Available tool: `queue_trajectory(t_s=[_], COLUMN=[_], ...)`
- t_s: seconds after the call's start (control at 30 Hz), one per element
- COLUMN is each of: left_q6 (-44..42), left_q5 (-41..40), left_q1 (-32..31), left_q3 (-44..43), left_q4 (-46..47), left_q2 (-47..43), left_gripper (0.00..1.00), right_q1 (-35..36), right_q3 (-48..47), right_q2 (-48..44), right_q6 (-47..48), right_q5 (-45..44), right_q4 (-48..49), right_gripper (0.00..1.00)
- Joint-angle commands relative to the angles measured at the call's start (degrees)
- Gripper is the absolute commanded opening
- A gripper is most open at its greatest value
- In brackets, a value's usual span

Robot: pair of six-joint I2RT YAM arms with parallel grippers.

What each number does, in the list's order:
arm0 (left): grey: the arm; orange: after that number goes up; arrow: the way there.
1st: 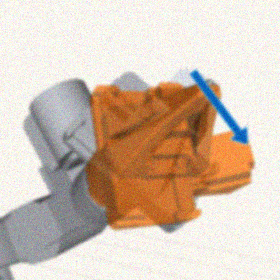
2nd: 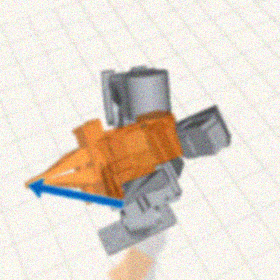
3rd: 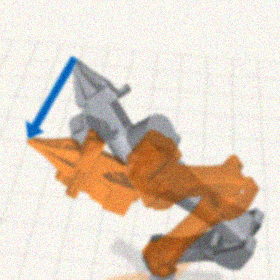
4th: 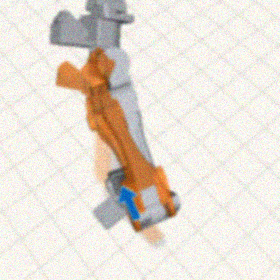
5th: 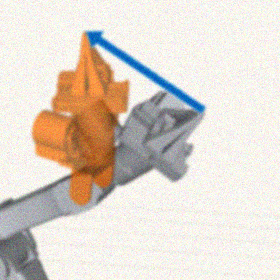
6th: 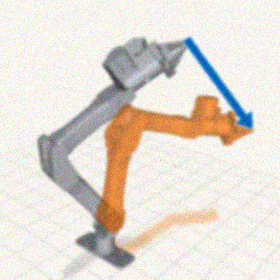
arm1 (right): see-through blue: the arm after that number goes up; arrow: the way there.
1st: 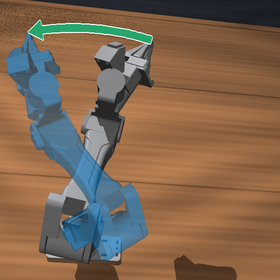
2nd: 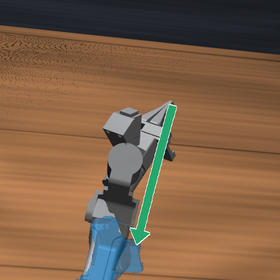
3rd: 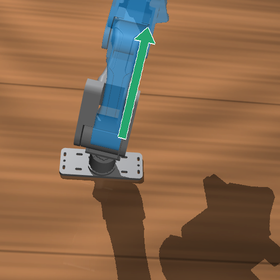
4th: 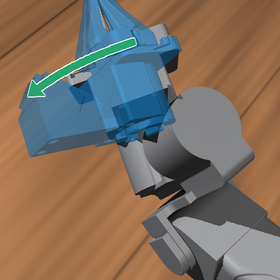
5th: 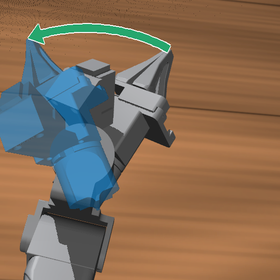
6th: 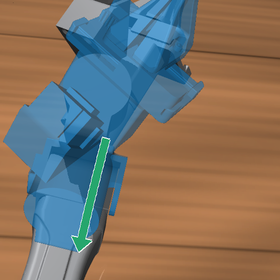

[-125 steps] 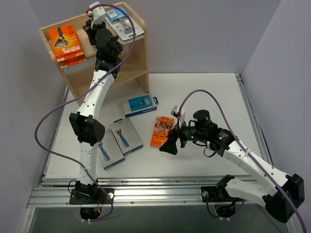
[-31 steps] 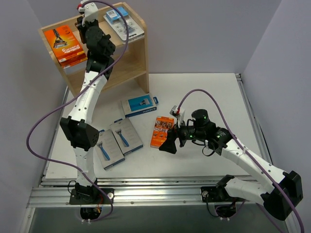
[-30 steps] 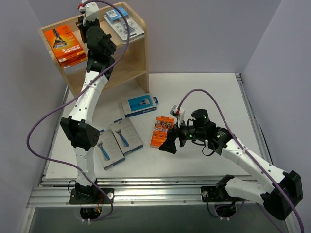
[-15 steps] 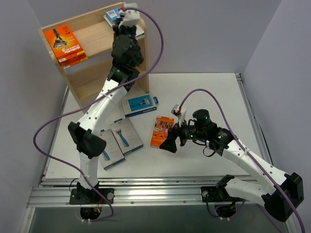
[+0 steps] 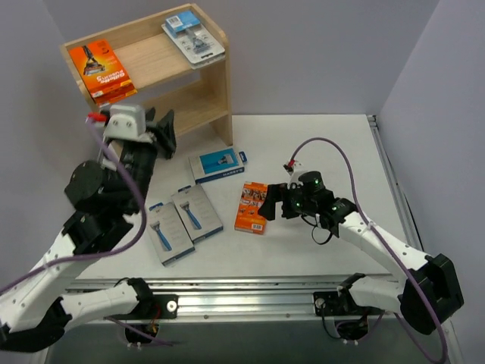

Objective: Place and organize the shaving razors onto the shelf

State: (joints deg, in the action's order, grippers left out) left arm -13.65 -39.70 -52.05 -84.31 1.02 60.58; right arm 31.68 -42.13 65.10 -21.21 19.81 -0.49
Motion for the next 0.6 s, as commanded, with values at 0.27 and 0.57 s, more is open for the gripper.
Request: queue_trajectory(t_s=[0.27,0.57], left_q6=[12.9,14.4], left_q5=[19.4,9.8], left_q1=[-1.8,-1.6], left_q3=[25.6,30.6], left_q4=[-20.8,-21.2], left_q2=[-15.8,-11.0], left_gripper=[0.50,0.54], right_q1=[-2.0,-1.5], right_q3=[3.5,3.2], right_q2=[12.0,20.6], right_q6=[-15.0,-19.0], right_q5=[-7.8,-8.8], right_q4=[16.1,19.8], right_gripper=[1.00,1.00])
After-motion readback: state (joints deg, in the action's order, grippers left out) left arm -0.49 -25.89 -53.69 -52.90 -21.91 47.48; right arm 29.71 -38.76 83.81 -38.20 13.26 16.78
